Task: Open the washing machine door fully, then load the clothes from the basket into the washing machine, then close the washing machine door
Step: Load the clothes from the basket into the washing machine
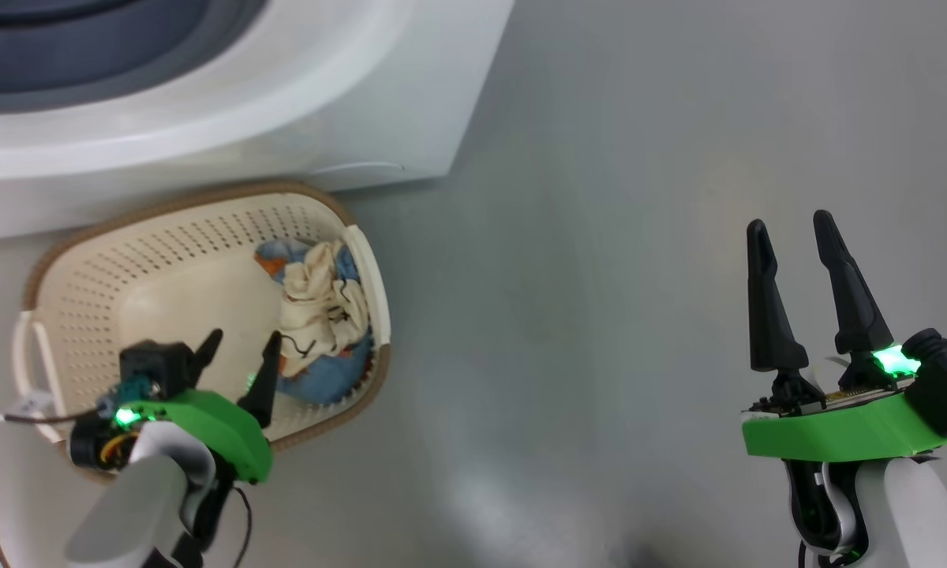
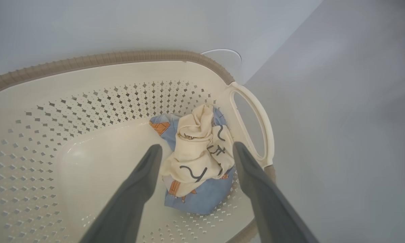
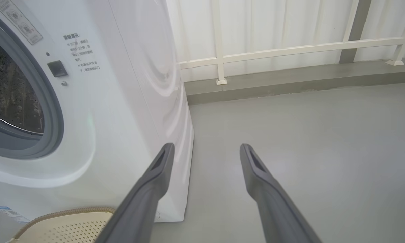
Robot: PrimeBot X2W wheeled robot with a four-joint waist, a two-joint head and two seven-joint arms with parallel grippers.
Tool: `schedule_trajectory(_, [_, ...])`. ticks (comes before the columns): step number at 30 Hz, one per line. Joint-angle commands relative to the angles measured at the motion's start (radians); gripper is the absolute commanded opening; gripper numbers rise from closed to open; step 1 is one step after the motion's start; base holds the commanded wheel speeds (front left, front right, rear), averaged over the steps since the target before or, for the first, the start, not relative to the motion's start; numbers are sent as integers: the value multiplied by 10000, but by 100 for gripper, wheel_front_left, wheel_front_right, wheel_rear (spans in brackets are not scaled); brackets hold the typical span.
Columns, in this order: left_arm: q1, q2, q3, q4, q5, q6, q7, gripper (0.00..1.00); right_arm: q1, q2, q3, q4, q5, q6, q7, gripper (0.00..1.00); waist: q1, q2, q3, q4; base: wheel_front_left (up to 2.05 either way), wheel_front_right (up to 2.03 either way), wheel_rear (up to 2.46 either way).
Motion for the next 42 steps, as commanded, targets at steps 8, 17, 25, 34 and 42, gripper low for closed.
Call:
schedule_trajectory(8, [-1179,940,-1018,568,-1271,8,494,100,-478,-92,543,-428,368,44,-78,100,-1,0,1576,-953,0,0,0])
schedule_trajectory(17, [-1758,1545,-2047,499,-2349,8,884,100,-704,-92,698,-631,546,44,-78,100,-1,0,2283,-1169,0,0,0])
schedule_trajectory(25, [-2408,1933,-2872,449,-3234,8,1062,100,-929,-91,906,-736,627,44,-78,100,-1,0,2920,-1288,0,0,0])
schedule_trajectory(34, [-3010,2201,-3718,451,-3966,8,1106,100,-1070,-91,1019,-848,716,44,-78,100,-1,0,3386,-1394,0,0,0])
schedule_trajectory(42, [-3407,2372,-4508,457,-4577,8,1089,91,-1016,-91,1116,-913,770,44,-78,100,-1,0,3562,-1549,0,0,0])
